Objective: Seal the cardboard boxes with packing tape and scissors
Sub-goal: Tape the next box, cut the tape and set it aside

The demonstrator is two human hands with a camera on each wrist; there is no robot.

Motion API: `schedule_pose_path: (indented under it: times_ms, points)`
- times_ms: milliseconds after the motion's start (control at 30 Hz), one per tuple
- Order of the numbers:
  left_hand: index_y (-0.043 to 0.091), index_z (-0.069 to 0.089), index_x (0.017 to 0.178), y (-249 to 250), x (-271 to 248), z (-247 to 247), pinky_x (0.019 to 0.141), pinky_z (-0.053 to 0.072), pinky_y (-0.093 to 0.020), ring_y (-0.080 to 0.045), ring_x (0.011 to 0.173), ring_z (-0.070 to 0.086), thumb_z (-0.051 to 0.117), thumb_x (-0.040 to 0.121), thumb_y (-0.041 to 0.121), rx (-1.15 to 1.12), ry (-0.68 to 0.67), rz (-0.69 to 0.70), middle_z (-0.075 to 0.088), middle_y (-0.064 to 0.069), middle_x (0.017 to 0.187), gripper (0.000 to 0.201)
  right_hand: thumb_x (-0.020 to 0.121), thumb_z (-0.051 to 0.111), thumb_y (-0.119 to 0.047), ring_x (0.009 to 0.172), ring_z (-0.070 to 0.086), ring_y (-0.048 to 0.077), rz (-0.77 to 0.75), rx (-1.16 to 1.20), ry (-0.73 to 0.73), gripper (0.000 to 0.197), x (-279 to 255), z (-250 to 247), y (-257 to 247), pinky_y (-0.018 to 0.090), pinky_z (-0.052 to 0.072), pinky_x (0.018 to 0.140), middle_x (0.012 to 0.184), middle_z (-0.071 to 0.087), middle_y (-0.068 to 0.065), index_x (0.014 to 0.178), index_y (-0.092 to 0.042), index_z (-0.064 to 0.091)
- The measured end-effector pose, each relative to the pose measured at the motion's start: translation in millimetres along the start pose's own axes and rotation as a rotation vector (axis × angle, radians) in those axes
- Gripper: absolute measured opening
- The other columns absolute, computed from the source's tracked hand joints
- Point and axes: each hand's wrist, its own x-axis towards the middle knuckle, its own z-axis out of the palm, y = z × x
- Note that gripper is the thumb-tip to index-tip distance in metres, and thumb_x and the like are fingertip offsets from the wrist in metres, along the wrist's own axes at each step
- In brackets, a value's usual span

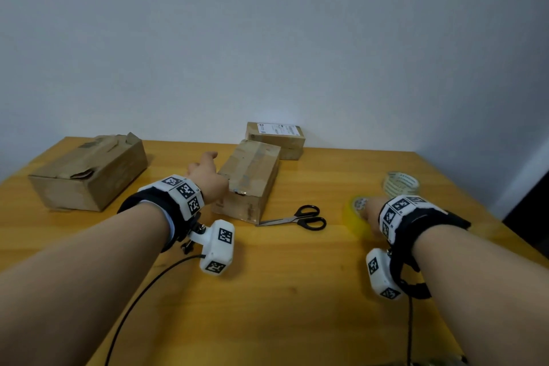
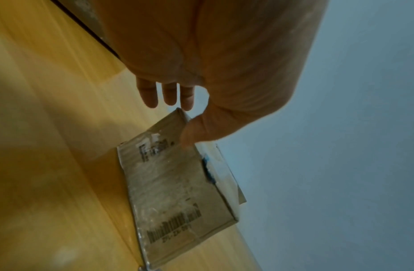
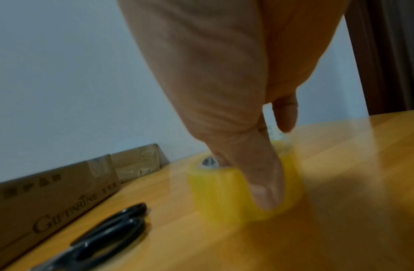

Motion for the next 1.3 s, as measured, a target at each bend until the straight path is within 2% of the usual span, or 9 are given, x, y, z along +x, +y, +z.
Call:
schedule_pose_path:
  times_ms: [167, 300, 400, 533, 600, 800, 1033, 1200, 1300]
  points:
    - [0.026, 0.032, 0.142, 11, -4, -10, 0.104, 0.039, -0.050, -0.033, 0.129, 0.035, 0.055, 0.078, 0.004, -0.034, 0.019, 0.115, 0.036, -0.011, 0.143, 0.071, 0.101, 0.051, -0.032, 0.099, 0.057, 0.022, -0.070, 0.220, 0.068, 0.043, -20, -38, -15, 0.028, 0.049, 0.078, 0.119, 0.060, 0.006, 0.139, -0.011, 0.050]
    - [0.024, 0.045, 0.132, 25, -12, -20, 0.094, 0.048, -0.041, -0.024, 0.115, 0.047, 0.052, 0.080, -0.001, -0.200, -0.030, 0.196, 0.047, -0.005, 0.133, 0.059, 0.096, 0.061, -0.035, 0.109, 0.062, 0.030, -0.220, 0.718, 0.059, 0.042, -38, -82, -35, 0.039, 0.050, 0.095, 0.120, 0.067, 0.013, 0.119, 0.000, 0.062]
    - [0.018, 0.060, 0.110, 35, -22, -26, 0.074, 0.049, -0.032, -0.018, 0.093, 0.058, 0.053, 0.082, -0.005, -0.426, -0.141, 0.233, 0.064, -0.006, 0.112, 0.036, 0.087, 0.071, -0.020, 0.085, 0.061, 0.023, -0.285, 1.290, 0.003, 0.028, -45, -104, -54, 0.034, 0.046, 0.077, 0.104, 0.069, 0.010, 0.110, -0.004, 0.063]
    - [0.015, 0.065, 0.104, 45, -36, -34, 0.074, 0.047, -0.032, -0.015, 0.087, 0.062, 0.062, 0.078, -0.003, -0.520, -0.302, 0.293, 0.068, 0.001, 0.094, 0.032, 0.092, 0.067, -0.019, 0.056, 0.055, 0.016, -0.407, 1.606, -0.105, 0.023, -66, -126, -77, 0.023, 0.046, 0.047, 0.085, 0.062, 0.007, 0.111, -0.008, 0.061]
    - [0.014, 0.062, 0.108, 47, -40, -37, 0.077, 0.048, -0.035, -0.015, 0.087, 0.063, 0.069, 0.069, 0.004, -0.558, -0.326, 0.297, 0.068, 0.004, 0.092, 0.041, 0.092, 0.068, -0.024, 0.060, 0.056, 0.016, -0.440, 1.679, -0.111, 0.031, -70, -130, -85, 0.022, 0.048, 0.048, 0.091, 0.061, 0.007, 0.118, -0.007, 0.062]
    - [0.011, 0.053, 0.115, 44, -42, -41, 0.082, 0.056, -0.040, -0.023, 0.088, 0.071, 0.072, 0.077, -0.004, -0.655, -0.311, 0.230, 0.071, -0.005, 0.092, 0.045, 0.099, 0.055, -0.036, 0.054, 0.062, 0.015, -0.499, 1.740, -0.242, 0.031, -79, -131, -100, 0.022, 0.054, 0.050, 0.066, 0.066, 0.005, 0.090, -0.007, 0.060]
    - [-0.004, 0.064, 0.105, 39, -39, -45, 0.084, 0.058, -0.036, -0.028, 0.095, 0.070, 0.061, 0.087, -0.005, -0.854, -0.339, 0.169, 0.071, -0.018, 0.105, 0.019, 0.089, 0.054, 0.003, 0.093, 0.055, 0.024, -0.680, 1.526, -0.156, 0.029, -79, -122, -102, 0.030, 0.049, 0.078, 0.109, 0.063, 0.010, 0.112, -0.005, 0.069]
    - [-0.004, 0.057, 0.104, 35, -38, -47, 0.072, 0.059, -0.032, -0.027, 0.089, 0.071, 0.075, 0.076, 0.005, -0.872, -0.378, 0.116, 0.069, -0.018, 0.103, 0.034, 0.086, 0.070, -0.008, 0.105, 0.063, 0.022, -0.714, 1.170, 0.033, 0.034, -79, -109, -117, 0.037, 0.046, 0.084, 0.113, 0.070, 0.006, 0.119, -0.013, 0.063]
    - [0.009, 0.051, 0.099, 32, -35, -55, 0.079, 0.058, -0.038, -0.022, 0.094, 0.064, 0.083, 0.072, 0.024, -0.627, -0.191, 0.109, 0.060, -0.010, 0.105, 0.044, 0.089, 0.069, -0.012, 0.099, 0.066, 0.020, -0.730, 1.102, 0.056, 0.032, -79, -109, -115, 0.031, 0.047, 0.072, 0.117, 0.070, 0.006, 0.119, -0.018, 0.061]
